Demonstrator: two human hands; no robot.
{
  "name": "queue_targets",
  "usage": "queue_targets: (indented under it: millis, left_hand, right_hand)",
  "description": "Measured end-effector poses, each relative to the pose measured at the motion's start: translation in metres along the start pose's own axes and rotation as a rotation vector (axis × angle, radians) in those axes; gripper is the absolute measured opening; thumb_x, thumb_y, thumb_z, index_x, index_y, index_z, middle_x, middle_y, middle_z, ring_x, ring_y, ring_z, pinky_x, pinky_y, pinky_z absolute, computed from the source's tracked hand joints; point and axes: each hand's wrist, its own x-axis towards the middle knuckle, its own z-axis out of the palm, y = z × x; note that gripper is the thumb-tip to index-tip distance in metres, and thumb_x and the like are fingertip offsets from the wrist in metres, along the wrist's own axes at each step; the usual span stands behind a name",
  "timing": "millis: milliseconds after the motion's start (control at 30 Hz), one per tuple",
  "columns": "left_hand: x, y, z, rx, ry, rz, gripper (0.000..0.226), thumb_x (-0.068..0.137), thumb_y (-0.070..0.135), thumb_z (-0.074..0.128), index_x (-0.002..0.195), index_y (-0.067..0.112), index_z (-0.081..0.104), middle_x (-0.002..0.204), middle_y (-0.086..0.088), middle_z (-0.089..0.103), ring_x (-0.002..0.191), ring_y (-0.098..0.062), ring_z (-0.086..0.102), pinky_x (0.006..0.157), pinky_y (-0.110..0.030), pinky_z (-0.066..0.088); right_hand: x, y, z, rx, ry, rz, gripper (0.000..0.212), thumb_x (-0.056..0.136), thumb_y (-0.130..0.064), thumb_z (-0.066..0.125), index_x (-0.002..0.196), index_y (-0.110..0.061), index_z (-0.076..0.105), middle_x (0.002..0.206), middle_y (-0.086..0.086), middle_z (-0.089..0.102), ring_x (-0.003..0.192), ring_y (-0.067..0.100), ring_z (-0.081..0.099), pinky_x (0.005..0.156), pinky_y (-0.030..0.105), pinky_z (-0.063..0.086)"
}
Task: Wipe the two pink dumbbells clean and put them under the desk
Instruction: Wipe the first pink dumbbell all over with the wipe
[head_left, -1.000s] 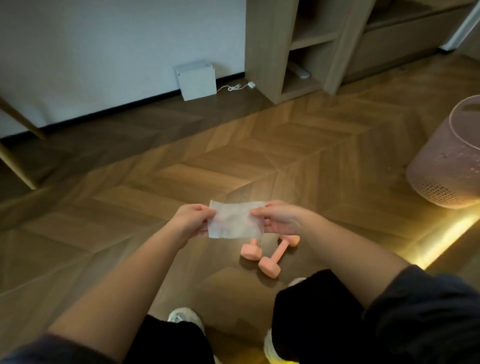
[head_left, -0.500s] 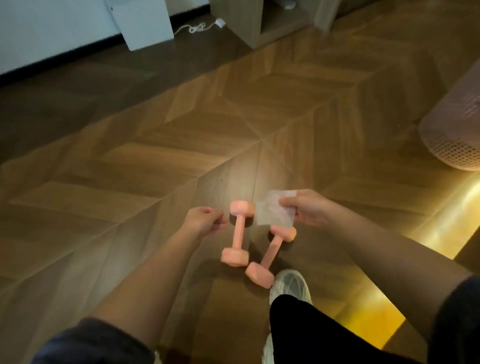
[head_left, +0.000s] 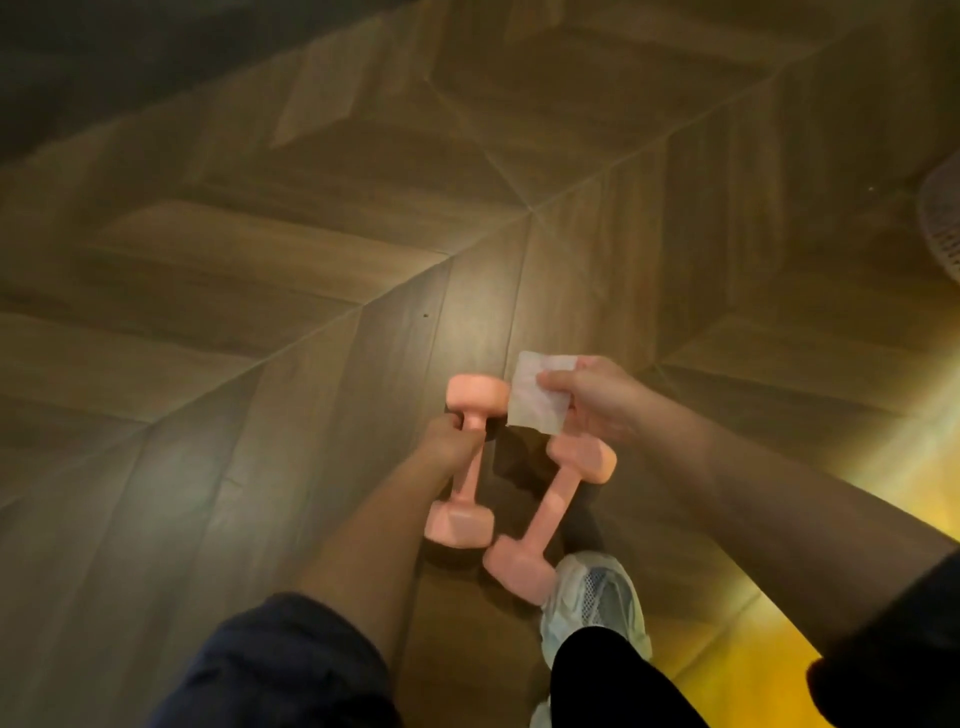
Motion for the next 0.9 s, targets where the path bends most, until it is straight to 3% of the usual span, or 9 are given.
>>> queue_targets:
  millis: [100, 200, 300, 400, 500, 600, 733, 867, 900]
  left_hand:
    - [0.003, -0.002, 0.008, -0.014, 0.021, 0.020, 0.039, 0.100, 0.024, 0.049, 0.134, 0.004, 0.048, 0.122, -0.016, 0.061, 0.102, -0.027, 0.059, 0.089, -0.036, 0.048]
    - [-0.007, -0.012, -0.003, 0.016, 0.046, 0.077, 0.034, 0.100, 0.025, 0.050, 0.123, 0.001, 0.056, 0.112, -0.018, 0.065, 0.094, -0.030, 0.062, 0.084, -0.036, 0.050]
    - [-0.045, -0.015, -0.035, 0.059, 0.026, 0.158, 0.019, 0.101, 0.025, 0.049, 0.110, 0.010, 0.056, 0.101, -0.016, 0.063, 0.085, -0.025, 0.059, 0.078, -0.038, 0.049]
    - [-0.107, -0.005, -0.078, 0.146, 0.012, 0.272, 0.015, 0.102, 0.030, 0.047, 0.099, 0.018, 0.054, 0.095, -0.013, 0.064, 0.084, -0.027, 0.061, 0.083, -0.041, 0.052]
    - [-0.188, 0.008, -0.120, 0.166, 0.057, 0.363, 0.027, 0.102, 0.032, 0.046, 0.085, 0.013, 0.051, 0.070, -0.006, 0.057, 0.058, -0.019, 0.054, 0.060, -0.032, 0.048]
    - [-0.274, 0.015, -0.154, 0.141, 0.149, 0.426, 0.029, 0.101, 0.034, 0.047, 0.090, 0.008, 0.052, 0.067, -0.004, 0.056, 0.054, -0.018, 0.052, 0.052, -0.029, 0.046]
    - [-0.370, 0.005, -0.184, 0.014, 0.307, 0.502, 0.031, 0.100, 0.039, 0.049, 0.096, 0.008, 0.052, 0.073, -0.005, 0.056, 0.056, -0.018, 0.051, 0.052, -0.032, 0.046]
    - [-0.423, -0.018, -0.199, -0.057, 0.499, 0.593, 0.024, 0.099, 0.037, 0.051, 0.093, 0.014, 0.050, 0.070, -0.003, 0.058, 0.051, -0.014, 0.052, 0.048, -0.030, 0.046]
    - [-0.429, -0.025, -0.199, -0.059, 0.533, 0.619, 0.020, 0.099, 0.036, 0.051, 0.093, 0.017, 0.050, 0.069, -0.001, 0.058, 0.052, -0.014, 0.052, 0.049, -0.031, 0.046]
  right_hand:
    - [-0.005, -0.003, 0.002, 0.005, -0.047, -0.015, 0.036, 0.096, -0.008, 0.061, 0.131, -0.005, 0.052, 0.113, 0.011, 0.065, 0.099, 0.022, 0.067, 0.078, 0.035, 0.058]
    - [-0.021, -0.011, 0.003, 0.005, -0.116, -0.057, 0.025, 0.097, -0.006, 0.058, 0.122, -0.006, 0.057, 0.109, 0.012, 0.069, 0.098, 0.023, 0.069, 0.082, 0.034, 0.059]
    - [-0.049, -0.026, 0.008, -0.009, -0.156, -0.118, 0.025, 0.096, -0.005, 0.058, 0.121, -0.002, 0.060, 0.104, 0.012, 0.072, 0.093, 0.022, 0.071, 0.081, 0.033, 0.060]
    - [-0.095, -0.041, 0.028, -0.085, -0.232, -0.171, 0.025, 0.096, -0.004, 0.057, 0.121, -0.001, 0.060, 0.109, 0.016, 0.071, 0.099, 0.025, 0.071, 0.086, 0.036, 0.059]
    - [-0.160, -0.062, 0.057, -0.128, -0.329, -0.252, 0.023, 0.097, -0.002, 0.055, 0.119, 0.000, 0.061, 0.108, 0.015, 0.071, 0.092, 0.021, 0.072, 0.074, 0.030, 0.061]
    - [-0.236, -0.085, 0.083, -0.133, -0.418, -0.382, 0.018, 0.097, 0.001, 0.053, 0.112, -0.002, 0.062, 0.093, 0.010, 0.072, 0.075, 0.013, 0.073, 0.063, 0.025, 0.059]
    - [-0.327, -0.094, 0.107, -0.119, -0.438, -0.561, 0.019, 0.096, 0.001, 0.053, 0.109, 0.000, 0.066, 0.103, 0.016, 0.073, 0.091, 0.024, 0.073, 0.078, 0.032, 0.059]
    - [-0.377, -0.074, 0.124, -0.074, -0.307, -0.685, 0.013, 0.083, -0.013, 0.061, 0.087, -0.006, 0.072, 0.098, 0.023, 0.068, 0.097, 0.046, 0.064, 0.082, 0.042, 0.044]
    - [-0.385, -0.066, 0.127, -0.072, -0.293, -0.686, 0.017, 0.078, -0.018, 0.061, 0.087, -0.009, 0.074, 0.102, 0.026, 0.069, 0.102, 0.045, 0.064, 0.083, 0.042, 0.043]
